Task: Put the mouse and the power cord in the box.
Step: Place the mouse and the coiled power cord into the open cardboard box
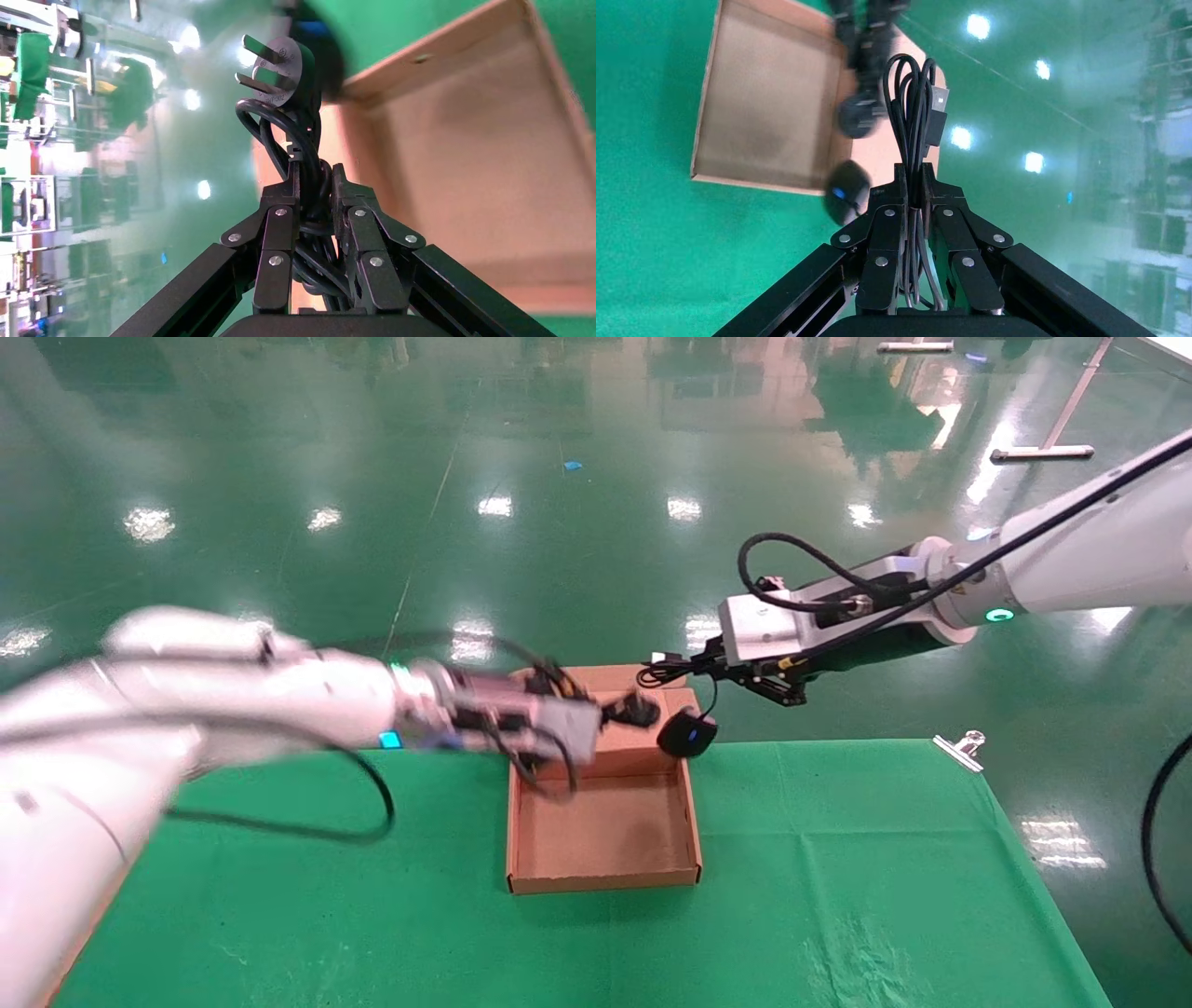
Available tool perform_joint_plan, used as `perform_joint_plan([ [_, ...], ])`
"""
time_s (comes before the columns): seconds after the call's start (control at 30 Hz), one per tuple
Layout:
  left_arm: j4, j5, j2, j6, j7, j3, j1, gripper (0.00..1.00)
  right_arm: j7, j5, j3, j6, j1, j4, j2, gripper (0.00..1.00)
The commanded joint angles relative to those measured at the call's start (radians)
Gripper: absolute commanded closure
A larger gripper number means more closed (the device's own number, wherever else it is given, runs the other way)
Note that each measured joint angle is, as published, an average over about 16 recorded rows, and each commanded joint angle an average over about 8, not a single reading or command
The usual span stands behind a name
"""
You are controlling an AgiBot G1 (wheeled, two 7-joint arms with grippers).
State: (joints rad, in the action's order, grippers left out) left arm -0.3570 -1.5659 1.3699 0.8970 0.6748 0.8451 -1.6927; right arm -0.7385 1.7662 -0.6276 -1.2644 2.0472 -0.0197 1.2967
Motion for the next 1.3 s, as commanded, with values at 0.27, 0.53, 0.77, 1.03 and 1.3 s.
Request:
perform_joint_plan([
  [0.27,-0.085,0.078,0.001,-0.125,0.05,0.105,0.132,0.4,-0.012,-0.001,0.001,0.005,-0.017,0.016,-0.019,1.0],
  [0.53,-0.093,0.144,0.0,-0.17,0.048,0.183,0.132,0.0,-0.024,-0.002,0.002,-0.008,-0.027,0.02,-0.032,1.0],
  [0.77,-0.091,0.197,-0.001,-0.191,0.049,0.241,0.124,0.0,-0.028,-0.004,0.003,-0.025,-0.033,0.022,-0.034,1.0],
  [1.03,-0.079,0.264,-0.003,-0.239,0.048,0.279,0.119,0.0,-0.017,-0.014,0.01,-0.032,-0.018,0.015,-0.014,1.0],
  [1.3,-0.026,0.367,-0.06,-0.185,0.066,0.248,0.095,0.0,-0.001,-0.02,0.013,-0.031,-0.017,-0.012,0.046,1.0],
])
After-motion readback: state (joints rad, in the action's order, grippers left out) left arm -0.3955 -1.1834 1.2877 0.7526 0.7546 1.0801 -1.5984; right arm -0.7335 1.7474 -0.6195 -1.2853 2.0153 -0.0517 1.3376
